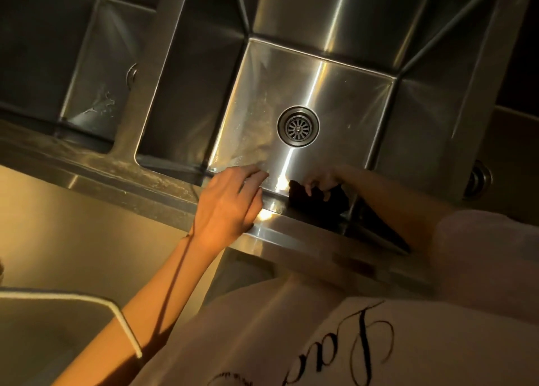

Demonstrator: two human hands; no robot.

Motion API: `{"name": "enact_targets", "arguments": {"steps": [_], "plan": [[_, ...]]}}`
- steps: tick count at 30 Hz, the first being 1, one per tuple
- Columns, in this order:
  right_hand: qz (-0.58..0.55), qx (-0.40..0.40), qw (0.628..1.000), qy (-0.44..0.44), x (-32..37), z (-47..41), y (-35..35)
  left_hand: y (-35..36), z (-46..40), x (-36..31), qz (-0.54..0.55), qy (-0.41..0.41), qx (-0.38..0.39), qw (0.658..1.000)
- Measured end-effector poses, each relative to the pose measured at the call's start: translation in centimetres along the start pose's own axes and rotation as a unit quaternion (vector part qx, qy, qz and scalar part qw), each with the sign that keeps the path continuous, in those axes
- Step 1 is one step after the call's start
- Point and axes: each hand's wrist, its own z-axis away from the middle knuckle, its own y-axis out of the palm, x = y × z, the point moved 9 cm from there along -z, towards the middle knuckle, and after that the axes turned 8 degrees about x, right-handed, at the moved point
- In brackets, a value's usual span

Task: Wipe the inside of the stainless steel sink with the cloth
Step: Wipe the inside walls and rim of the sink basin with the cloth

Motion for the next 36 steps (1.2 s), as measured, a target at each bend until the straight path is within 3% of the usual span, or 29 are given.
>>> {"name": "enact_targets", "arguments": {"steps": [12, 21, 26, 31, 34, 36], "plan": [[0.069, 0.160, 0.984, 0.036, -0.9, 7.5, 2.6, -0.1, -0.3, -0.6, 0.014, 0.030, 0.001, 0.999], [-0.042, 0.141, 0.987, -0.070, 2.3, 17.7, 3.0, -2.8, -2.9, -0.7, -0.015, 0.068, 0.030, 0.997], [-0.105, 0.069, 0.986, -0.112, 3.5, 22.6, 3.1, -5.1, -5.4, -0.5, -0.038, 0.090, 0.046, 0.994], [-0.236, -0.096, 0.962, -0.100, 3.6, 24.5, 2.4, -6.3, -8.0, 0.4, -0.078, 0.190, 0.067, 0.977], [-0.364, -0.221, 0.902, -0.077, 3.1, 24.0, 1.7, -7.3, -10.7, 0.7, -0.088, 0.267, 0.059, 0.958], [-0.496, -0.277, 0.819, -0.081, 3.3, 22.8, 1.5, -7.9, -12.2, 1.3, -0.102, 0.316, 0.053, 0.942]]}}
